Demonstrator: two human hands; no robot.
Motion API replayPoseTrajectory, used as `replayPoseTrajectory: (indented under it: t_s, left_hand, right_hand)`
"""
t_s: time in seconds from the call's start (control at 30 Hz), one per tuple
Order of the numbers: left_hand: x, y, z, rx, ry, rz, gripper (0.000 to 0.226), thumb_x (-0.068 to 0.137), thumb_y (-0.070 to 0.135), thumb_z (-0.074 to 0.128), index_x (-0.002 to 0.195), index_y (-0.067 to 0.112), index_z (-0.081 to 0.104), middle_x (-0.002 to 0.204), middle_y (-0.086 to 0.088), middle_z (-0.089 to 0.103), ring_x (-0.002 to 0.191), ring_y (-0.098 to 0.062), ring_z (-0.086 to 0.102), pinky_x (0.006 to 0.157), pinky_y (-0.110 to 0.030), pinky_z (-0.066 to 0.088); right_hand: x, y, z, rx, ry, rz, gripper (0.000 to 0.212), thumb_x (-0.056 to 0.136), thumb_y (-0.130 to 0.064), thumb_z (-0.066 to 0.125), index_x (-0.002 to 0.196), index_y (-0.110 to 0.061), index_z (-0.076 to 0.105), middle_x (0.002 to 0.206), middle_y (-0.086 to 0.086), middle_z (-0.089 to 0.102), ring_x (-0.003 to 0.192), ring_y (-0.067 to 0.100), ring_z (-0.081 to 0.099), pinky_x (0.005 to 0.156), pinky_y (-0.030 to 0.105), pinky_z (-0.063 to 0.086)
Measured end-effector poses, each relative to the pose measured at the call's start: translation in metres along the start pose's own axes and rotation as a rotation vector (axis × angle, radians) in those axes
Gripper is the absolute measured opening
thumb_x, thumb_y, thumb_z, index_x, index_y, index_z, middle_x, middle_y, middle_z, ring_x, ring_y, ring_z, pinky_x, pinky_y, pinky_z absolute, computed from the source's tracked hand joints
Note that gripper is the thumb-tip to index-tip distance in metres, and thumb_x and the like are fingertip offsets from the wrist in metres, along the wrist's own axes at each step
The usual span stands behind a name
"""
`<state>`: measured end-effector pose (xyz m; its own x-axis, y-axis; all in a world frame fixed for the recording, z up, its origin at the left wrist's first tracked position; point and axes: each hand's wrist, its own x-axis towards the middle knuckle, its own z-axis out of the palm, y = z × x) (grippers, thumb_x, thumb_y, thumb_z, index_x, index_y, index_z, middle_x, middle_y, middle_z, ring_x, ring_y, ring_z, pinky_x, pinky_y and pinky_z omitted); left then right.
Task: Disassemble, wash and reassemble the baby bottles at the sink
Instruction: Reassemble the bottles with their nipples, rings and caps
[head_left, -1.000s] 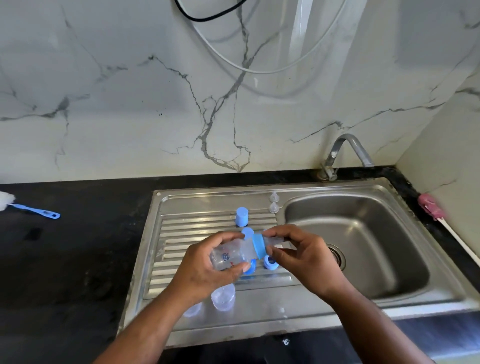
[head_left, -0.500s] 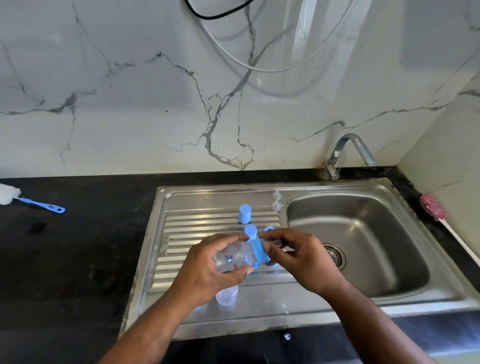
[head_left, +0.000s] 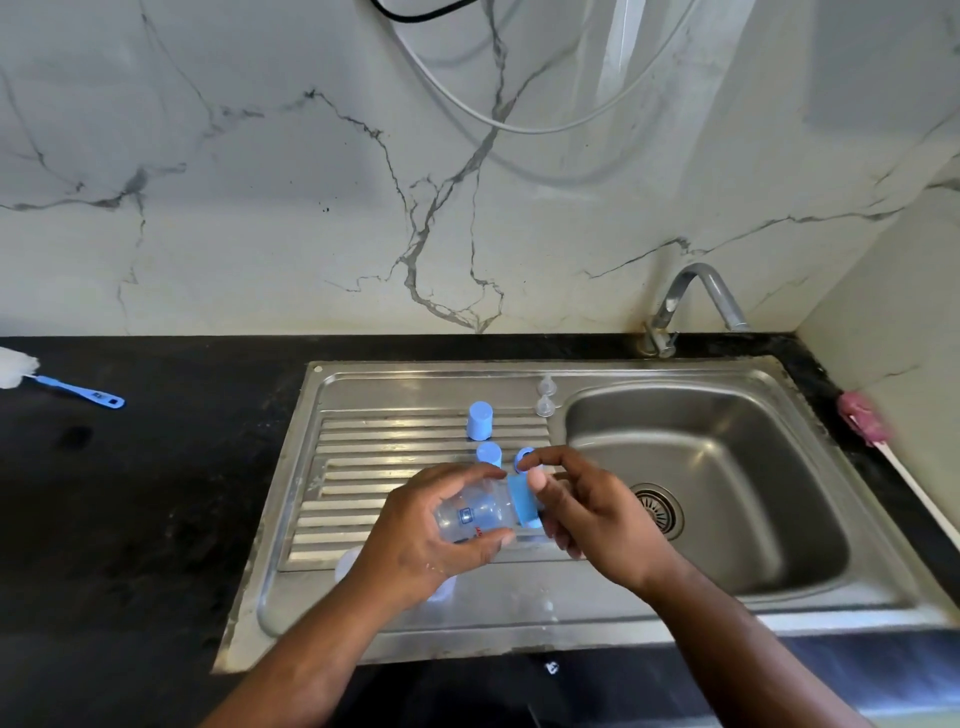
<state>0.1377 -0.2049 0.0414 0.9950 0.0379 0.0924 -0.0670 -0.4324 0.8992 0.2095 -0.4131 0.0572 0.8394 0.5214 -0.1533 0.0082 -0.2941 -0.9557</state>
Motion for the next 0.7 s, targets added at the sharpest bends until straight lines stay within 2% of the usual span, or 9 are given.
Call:
replayPoseTrajectory:
  t_s: [0.1,0.17,0.23,0.37,0.43,0.5,0.57,0.63,0.7]
  left_hand:
    - [0.001,-0.001,-0.002,-0.013,0.013,-0.031,0.054,0.073,0.028,0.091,0.123,0.031,0.07,0.114,0.013,0.07,0.11,-0.007,0.062,0.087,-0.012,0.045]
    - [0.002,-0.001,-0.002,0.019,0.002,-0.023,0.054,0.073,0.03,0.091,0.123,0.033,0.07,0.116,0.015,0.069,0.112,-0.008,0.061,0.091,-0.015,0.045]
    - [0.002,0.001,0.001,0.026,0.0,-0.013,0.054,0.073,0.031,0.091,0.122,0.034,0.069,0.117,0.015,0.068,0.113,-0.009,0.06,0.092,-0.016,0.044]
    - [0.005,0.004,0.007,0.091,-0.034,0.027,0.056,0.074,0.035,0.09,0.125,0.039,0.066,0.121,0.017,0.066,0.118,-0.011,0.059,0.1,-0.03,0.047]
    - [0.006,0.003,0.009,0.097,-0.048,0.032,0.057,0.075,0.036,0.089,0.127,0.04,0.065,0.124,0.017,0.065,0.12,-0.012,0.058,0.101,-0.036,0.047]
    - [0.006,0.002,0.01,0.082,-0.044,0.032,0.058,0.076,0.037,0.088,0.128,0.042,0.064,0.126,0.017,0.064,0.122,-0.013,0.058,0.102,-0.038,0.048]
    - [0.006,0.0,0.01,0.076,-0.039,0.034,0.058,0.076,0.036,0.088,0.128,0.04,0.065,0.126,0.016,0.064,0.121,-0.012,0.059,0.102,-0.036,0.048]
    - [0.007,-0.001,0.01,0.07,-0.027,0.027,0.056,0.075,0.036,0.089,0.126,0.039,0.067,0.122,0.016,0.066,0.118,-0.011,0.06,0.099,-0.032,0.048]
    - [0.007,-0.001,0.009,0.046,0.012,0.002,0.054,0.074,0.036,0.088,0.124,0.039,0.068,0.119,0.017,0.067,0.113,-0.011,0.062,0.094,-0.026,0.048]
  right_hand:
    - [-0.001,0.004,-0.011,-0.037,-0.142,-0.031,0.032,0.093,-0.034,0.074,0.122,-0.041,0.06,0.073,0.004,0.065,0.064,0.023,0.063,0.063,0.033,0.055]
    - [0.0,0.006,-0.013,0.014,-0.15,-0.008,0.035,0.093,-0.026,0.075,0.124,-0.033,0.061,0.072,0.007,0.066,0.063,0.024,0.063,0.06,0.036,0.055]
    - [0.001,0.004,-0.011,0.057,-0.103,0.032,0.029,0.092,-0.036,0.074,0.115,-0.021,0.064,0.066,0.008,0.064,0.058,0.023,0.058,0.054,0.035,0.051]
    - [0.004,-0.003,-0.008,-0.127,0.0,0.116,0.07,0.089,-0.069,0.055,0.064,-0.004,0.056,0.048,0.008,0.053,0.042,0.02,0.046,0.05,0.027,0.041]
    - [0.005,-0.005,-0.009,-0.141,-0.009,0.165,0.076,0.09,-0.073,0.048,0.056,-0.006,0.058,0.044,0.012,0.051,0.039,0.022,0.044,0.05,0.027,0.042]
    - [0.006,-0.006,-0.008,-0.151,-0.037,0.184,0.076,0.091,-0.074,0.045,0.063,-0.006,0.064,0.048,0.012,0.057,0.04,0.021,0.048,0.05,0.028,0.044]
    - [0.008,-0.003,-0.005,-0.13,-0.025,0.138,0.063,0.09,-0.072,0.045,0.091,-0.015,0.073,0.071,0.008,0.07,0.052,0.022,0.061,0.053,0.033,0.054]
    - [0.009,0.0,-0.003,-0.062,0.021,0.023,0.045,0.091,-0.063,0.053,0.126,-0.035,0.063,0.102,-0.002,0.069,0.073,0.02,0.069,0.064,0.038,0.062]
    - [0.01,0.003,-0.004,0.014,0.003,-0.091,0.05,0.093,-0.049,0.064,0.14,-0.042,0.05,0.118,-0.008,0.061,0.093,0.018,0.066,0.071,0.041,0.063]
